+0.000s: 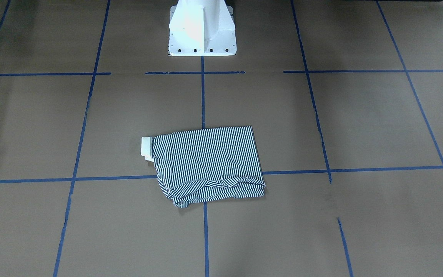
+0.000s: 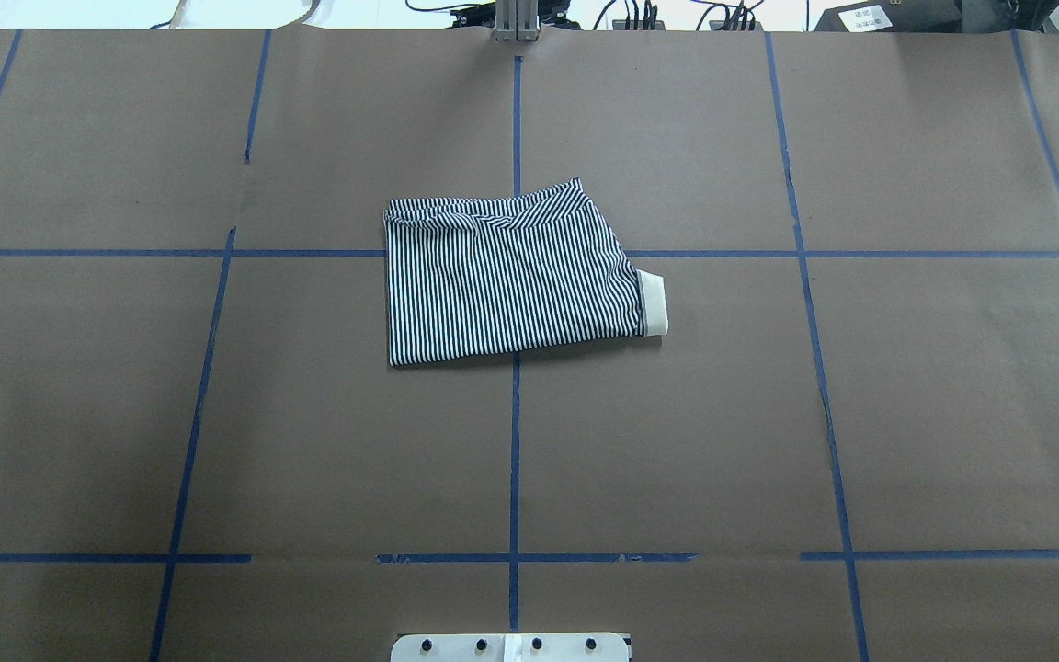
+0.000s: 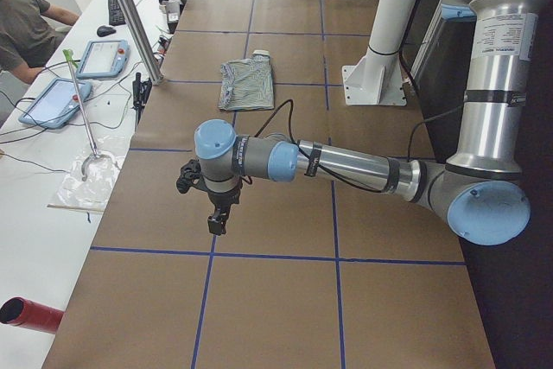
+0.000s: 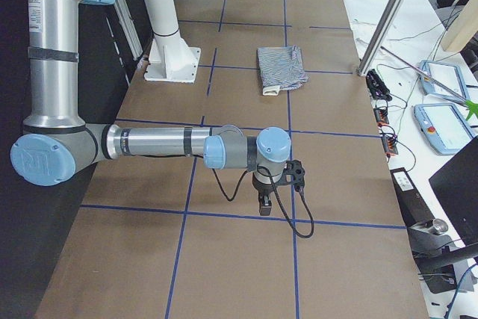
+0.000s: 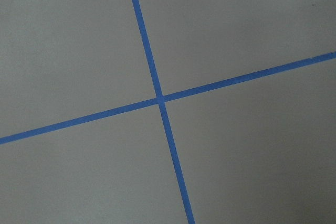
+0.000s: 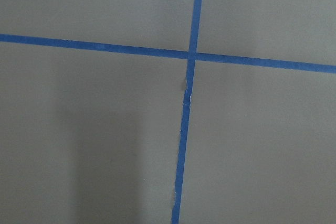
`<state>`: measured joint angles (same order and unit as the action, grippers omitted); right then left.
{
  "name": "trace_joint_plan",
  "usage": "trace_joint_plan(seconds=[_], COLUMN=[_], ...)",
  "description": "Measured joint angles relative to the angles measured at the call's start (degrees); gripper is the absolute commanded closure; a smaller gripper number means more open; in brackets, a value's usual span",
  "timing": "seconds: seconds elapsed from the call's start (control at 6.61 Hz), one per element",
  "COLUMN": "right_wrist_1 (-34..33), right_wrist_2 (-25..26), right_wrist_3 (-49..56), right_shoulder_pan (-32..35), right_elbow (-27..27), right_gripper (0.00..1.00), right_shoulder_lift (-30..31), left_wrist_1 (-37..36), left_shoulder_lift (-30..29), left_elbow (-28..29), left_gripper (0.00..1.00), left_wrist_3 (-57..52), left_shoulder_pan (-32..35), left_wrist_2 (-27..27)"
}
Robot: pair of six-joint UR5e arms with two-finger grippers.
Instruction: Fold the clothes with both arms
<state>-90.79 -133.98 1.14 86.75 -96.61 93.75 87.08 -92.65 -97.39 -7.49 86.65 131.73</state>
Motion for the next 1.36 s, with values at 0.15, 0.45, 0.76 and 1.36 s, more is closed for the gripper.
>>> trace_joint_plan(seconds=[0.15,0.45,0.76,1.36], right_wrist_1=[0.0,0.0,0.0,0.0], right_wrist_2=[-0.1,-0.3,-0.4,-0.7], right_wrist_3=[-0.1,-0.2,-0.4,-0.4], right_shoulder_pan=[0.0,0.0,0.0,0.0], right_elbow=[0.1,0.1,-0.1,-0.8], right_gripper=[0.00,0.00,0.00,0.00], right_shoulder_lift=[-0.2,-0.2,0.5,1.5], left_wrist_1=[0.1,0.2,0.5,0.6], left_shoulder_lift=[0.0,0.3,0.3,0.5], left_elbow=[1.0,1.7,1.9,2.3], left_gripper=[0.00,0.00,0.00,0.00], left_wrist_3=[-0.1,-0.2,-0.1,0.0], left_shoulder_pan=[0.0,0.0,-0.2,-0.3], left_wrist_2=[0.2,0.4,0.4,0.5])
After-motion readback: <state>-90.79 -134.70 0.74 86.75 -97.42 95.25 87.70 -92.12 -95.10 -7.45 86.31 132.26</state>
